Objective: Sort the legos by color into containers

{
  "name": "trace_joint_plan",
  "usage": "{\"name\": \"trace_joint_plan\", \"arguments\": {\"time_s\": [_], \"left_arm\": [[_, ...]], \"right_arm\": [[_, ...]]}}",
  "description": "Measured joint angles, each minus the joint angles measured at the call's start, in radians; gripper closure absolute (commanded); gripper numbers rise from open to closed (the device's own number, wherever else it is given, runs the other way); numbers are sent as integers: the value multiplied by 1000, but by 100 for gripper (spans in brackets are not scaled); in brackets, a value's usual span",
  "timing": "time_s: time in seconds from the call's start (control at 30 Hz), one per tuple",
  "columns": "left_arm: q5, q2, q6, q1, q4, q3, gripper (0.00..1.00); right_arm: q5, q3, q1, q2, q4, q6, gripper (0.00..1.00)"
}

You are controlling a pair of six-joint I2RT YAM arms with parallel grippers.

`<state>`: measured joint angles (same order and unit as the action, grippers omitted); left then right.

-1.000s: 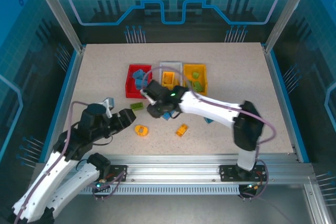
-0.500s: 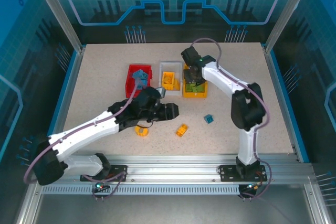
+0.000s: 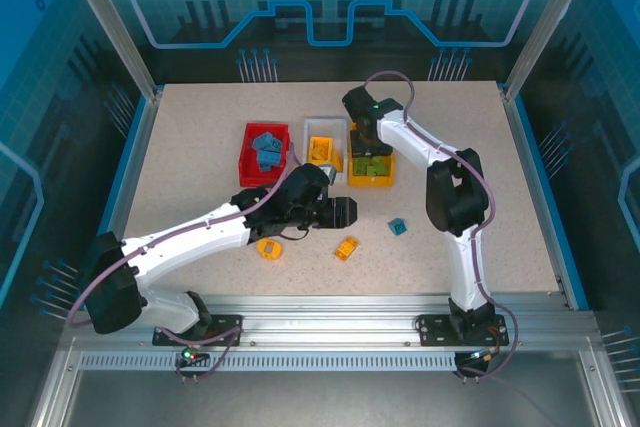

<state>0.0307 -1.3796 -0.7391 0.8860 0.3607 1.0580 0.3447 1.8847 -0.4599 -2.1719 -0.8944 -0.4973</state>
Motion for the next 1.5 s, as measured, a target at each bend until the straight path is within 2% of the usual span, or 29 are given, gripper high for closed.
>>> {"name": "trace_joint_plan", "arguments": {"time_s": [0.13, 0.3, 0.53, 0.77, 0.93, 1.13, 1.4, 1.5], "left_arm": [[0, -27, 9, 14, 6, 2, 30], [11, -150, 7, 53, 45, 66, 30], [41, -453, -102, 115, 161, 353, 29], [41, -754, -275, 139, 279, 650, 29], [46, -837, -370, 140, 320, 740, 25], [55, -895, -444, 140, 351, 849, 24], [56, -1014, -511, 133, 444, 1007, 30], [58, -1045, -528, 126, 483, 1042, 38]], "right_arm": [[11, -53, -19, 76, 8, -1, 46], [49, -212, -64, 356, 37, -22, 45], [108, -484, -43, 873, 77, -60, 38], [92, -655, -33, 1187, 70, -45, 31], [70, -717, -28, 1323, 35, -42, 31], [51, -788, -28, 1397, -7, -53, 31], [43, -804, -27, 1424, -42, -57, 31], [44, -804, -25, 1437, -42, -58, 31]]}}
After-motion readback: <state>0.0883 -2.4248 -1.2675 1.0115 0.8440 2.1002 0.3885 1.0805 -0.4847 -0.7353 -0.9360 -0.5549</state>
